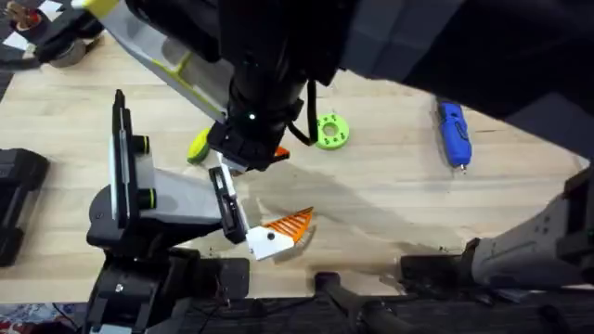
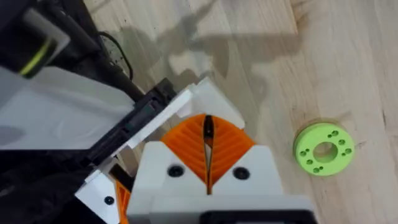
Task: Pick up the gripper from the table and insert it into the empty holder that is missing its gripper. Then pick up a screw, insert it into the mounting hole, and use the screwdriver to tighten it. Finally, clean up the table by picking up the vegetable and placing it into the bucket.
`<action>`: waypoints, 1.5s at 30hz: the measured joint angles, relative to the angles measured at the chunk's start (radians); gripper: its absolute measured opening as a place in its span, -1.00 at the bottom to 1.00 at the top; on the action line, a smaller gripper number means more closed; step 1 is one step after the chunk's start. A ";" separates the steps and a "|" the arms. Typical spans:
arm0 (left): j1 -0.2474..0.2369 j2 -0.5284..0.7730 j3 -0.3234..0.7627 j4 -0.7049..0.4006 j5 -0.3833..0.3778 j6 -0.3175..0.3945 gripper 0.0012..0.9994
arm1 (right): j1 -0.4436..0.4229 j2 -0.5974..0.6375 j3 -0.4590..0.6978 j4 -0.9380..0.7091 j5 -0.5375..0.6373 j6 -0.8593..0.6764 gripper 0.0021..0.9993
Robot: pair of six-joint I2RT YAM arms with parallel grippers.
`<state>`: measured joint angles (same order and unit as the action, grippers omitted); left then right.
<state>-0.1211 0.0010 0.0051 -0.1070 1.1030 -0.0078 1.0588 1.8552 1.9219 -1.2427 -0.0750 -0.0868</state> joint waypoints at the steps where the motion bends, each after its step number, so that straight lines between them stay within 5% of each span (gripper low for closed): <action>1: 0.000 0.000 0.000 0.000 0.000 0.000 0.98 | 0.000 0.001 0.001 0.000 0.000 0.000 -0.99; 31: 0.002 0.000 0.000 0.002 -0.015 -0.011 0.98 | 0.000 0.012 0.011 0.016 0.004 -0.001 -0.97; 35: 0.002 0.000 0.000 0.002 -0.018 -0.011 0.98 | 0.002 0.012 0.011 0.017 0.000 -0.001 -0.55; 40: 0.002 0.000 0.000 0.002 -0.015 -0.011 0.98 | -0.017 0.012 0.013 0.015 0.050 -0.009 0.87; 45: 0.002 0.000 0.000 0.002 -0.016 -0.011 0.98 | -0.023 0.012 0.015 0.015 0.057 -0.014 0.99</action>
<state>-0.1192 0.0010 0.0051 -0.1047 1.0873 -0.0189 1.0359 1.8675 1.9366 -1.2278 -0.0181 -0.1003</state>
